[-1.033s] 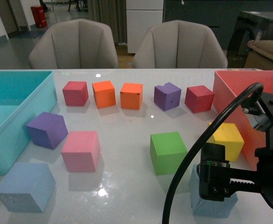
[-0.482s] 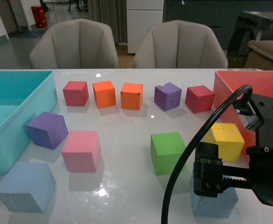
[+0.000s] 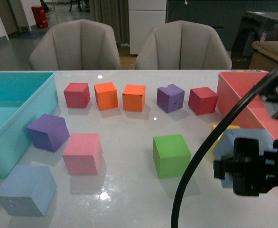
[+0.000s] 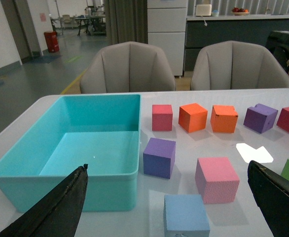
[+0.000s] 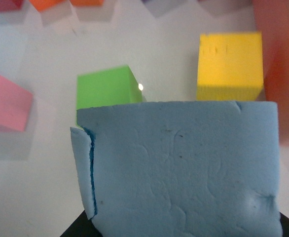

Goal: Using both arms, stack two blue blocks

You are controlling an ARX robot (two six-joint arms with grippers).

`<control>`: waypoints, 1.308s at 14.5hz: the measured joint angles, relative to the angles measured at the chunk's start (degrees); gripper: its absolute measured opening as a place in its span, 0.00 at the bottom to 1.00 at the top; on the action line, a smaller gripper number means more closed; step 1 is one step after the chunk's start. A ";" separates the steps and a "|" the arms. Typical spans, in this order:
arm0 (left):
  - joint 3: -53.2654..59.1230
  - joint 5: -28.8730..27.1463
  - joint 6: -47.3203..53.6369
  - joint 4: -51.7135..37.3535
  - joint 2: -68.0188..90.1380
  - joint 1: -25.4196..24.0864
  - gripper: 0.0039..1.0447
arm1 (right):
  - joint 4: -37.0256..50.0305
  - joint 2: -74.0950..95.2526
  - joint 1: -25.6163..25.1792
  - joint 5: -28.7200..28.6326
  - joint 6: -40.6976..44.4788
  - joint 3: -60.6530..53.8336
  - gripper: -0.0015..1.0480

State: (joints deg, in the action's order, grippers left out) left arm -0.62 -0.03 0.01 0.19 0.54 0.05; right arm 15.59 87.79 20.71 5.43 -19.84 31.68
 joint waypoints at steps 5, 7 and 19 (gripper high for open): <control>0.00 0.00 0.00 0.00 0.00 0.00 0.94 | -9.31 14.86 3.74 0.11 3.72 28.17 0.43; -0.02 0.00 0.00 0.00 0.00 0.00 0.94 | -10.36 17.05 4.00 0.02 3.87 30.80 0.43; -0.02 0.00 0.00 0.00 0.00 0.00 0.94 | -19.02 32.50 5.77 -1.25 3.56 51.23 0.42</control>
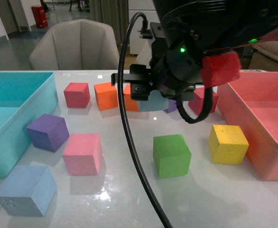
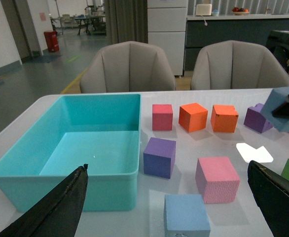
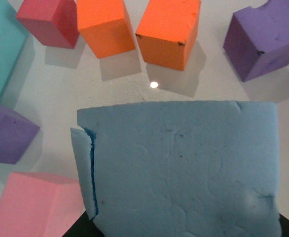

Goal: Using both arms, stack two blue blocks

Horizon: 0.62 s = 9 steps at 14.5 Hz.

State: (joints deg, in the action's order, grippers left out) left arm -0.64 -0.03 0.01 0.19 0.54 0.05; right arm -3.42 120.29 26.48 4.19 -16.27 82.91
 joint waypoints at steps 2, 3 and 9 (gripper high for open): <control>0.00 0.00 -0.02 0.00 0.00 0.00 0.94 | -2.23 4.59 0.55 -0.57 -0.94 5.38 0.42; 0.02 0.00 0.00 0.00 0.00 0.00 0.94 | -3.98 7.43 0.61 -1.20 -2.03 8.46 0.42; 0.02 0.00 0.00 0.00 0.00 0.00 0.94 | -19.17 25.16 3.15 0.46 -10.60 28.65 0.41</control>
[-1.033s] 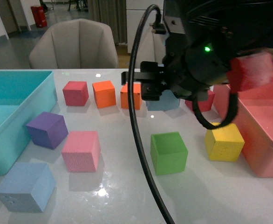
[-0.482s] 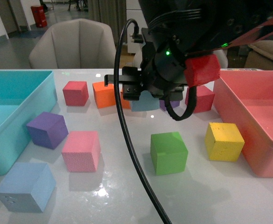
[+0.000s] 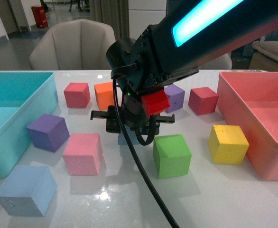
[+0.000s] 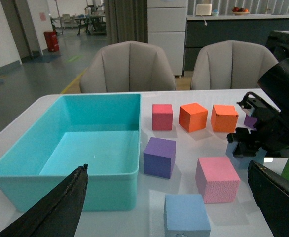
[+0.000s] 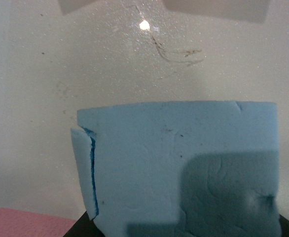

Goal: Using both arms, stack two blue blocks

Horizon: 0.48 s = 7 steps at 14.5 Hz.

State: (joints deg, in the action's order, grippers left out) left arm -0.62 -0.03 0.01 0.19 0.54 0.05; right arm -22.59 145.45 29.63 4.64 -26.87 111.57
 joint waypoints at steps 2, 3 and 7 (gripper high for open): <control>0.00 0.00 0.00 0.00 0.00 0.00 0.94 | 0.11 0.72 -0.04 0.17 0.37 0.11 0.41; 0.00 0.00 0.00 0.00 0.00 0.00 0.94 | 1.03 0.70 -0.04 0.50 0.37 -0.17 0.41; 0.00 0.00 0.00 0.00 0.00 0.00 0.94 | 1.51 0.22 -0.13 0.68 0.37 -0.57 0.94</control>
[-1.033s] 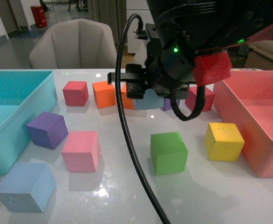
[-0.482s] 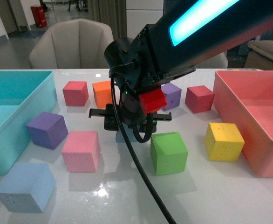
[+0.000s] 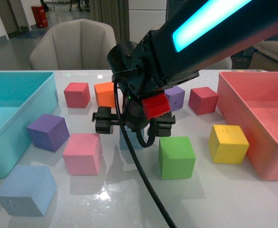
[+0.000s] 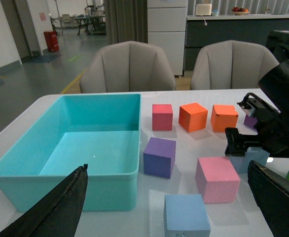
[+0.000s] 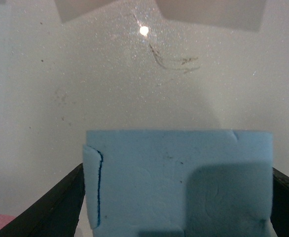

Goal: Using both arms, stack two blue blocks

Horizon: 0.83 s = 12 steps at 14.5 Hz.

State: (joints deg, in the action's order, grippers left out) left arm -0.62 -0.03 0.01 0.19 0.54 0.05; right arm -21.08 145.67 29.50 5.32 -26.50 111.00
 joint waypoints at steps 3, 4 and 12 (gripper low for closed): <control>0.00 0.00 0.00 0.00 0.00 0.00 0.94 | 1.36 -3.45 -1.07 -0.02 -0.02 -0.94 0.94; 0.00 0.02 0.00 0.00 0.00 0.00 0.94 | 2.21 -5.29 -1.44 -0.11 -0.02 -2.14 0.94; 0.00 -0.02 0.00 0.00 0.00 0.00 0.94 | 31.15 -42.34 -8.33 0.87 3.23 -45.42 0.94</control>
State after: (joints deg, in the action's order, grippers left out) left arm -0.62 -0.05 0.01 0.19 0.54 0.05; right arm 10.07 103.33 21.17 6.20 -23.27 65.58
